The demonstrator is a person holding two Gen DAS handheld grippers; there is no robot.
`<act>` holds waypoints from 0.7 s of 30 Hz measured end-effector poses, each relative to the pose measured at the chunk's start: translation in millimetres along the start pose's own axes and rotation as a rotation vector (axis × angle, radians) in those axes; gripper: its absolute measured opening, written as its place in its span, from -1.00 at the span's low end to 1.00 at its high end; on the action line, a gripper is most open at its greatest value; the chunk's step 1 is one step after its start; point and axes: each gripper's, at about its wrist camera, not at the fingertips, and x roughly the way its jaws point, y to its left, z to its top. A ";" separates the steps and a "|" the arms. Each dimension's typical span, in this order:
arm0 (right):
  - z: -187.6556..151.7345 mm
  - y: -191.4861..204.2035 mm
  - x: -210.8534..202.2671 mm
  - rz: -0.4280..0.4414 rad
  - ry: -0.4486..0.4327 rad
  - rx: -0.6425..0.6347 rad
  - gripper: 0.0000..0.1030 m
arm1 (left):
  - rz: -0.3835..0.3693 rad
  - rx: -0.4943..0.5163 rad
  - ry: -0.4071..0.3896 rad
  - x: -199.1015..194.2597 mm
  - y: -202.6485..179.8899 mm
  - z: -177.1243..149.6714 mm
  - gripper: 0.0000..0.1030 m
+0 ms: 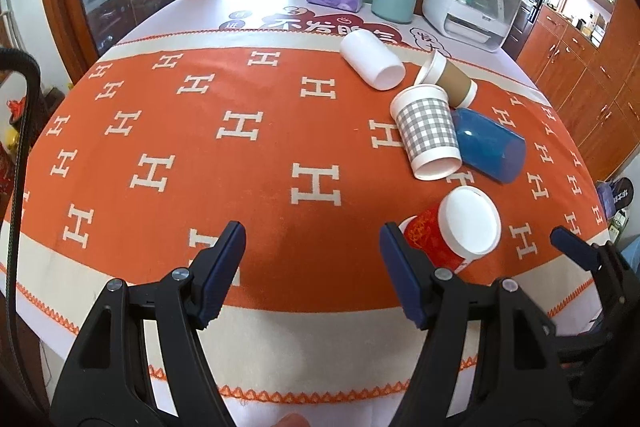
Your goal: Flip cup upside down
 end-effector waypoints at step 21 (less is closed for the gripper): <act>45.4 -38.9 -73.3 -0.046 -0.014 0.149 0.78 | 0.052 0.144 -0.188 -76.4 -48.7 18.7 0.63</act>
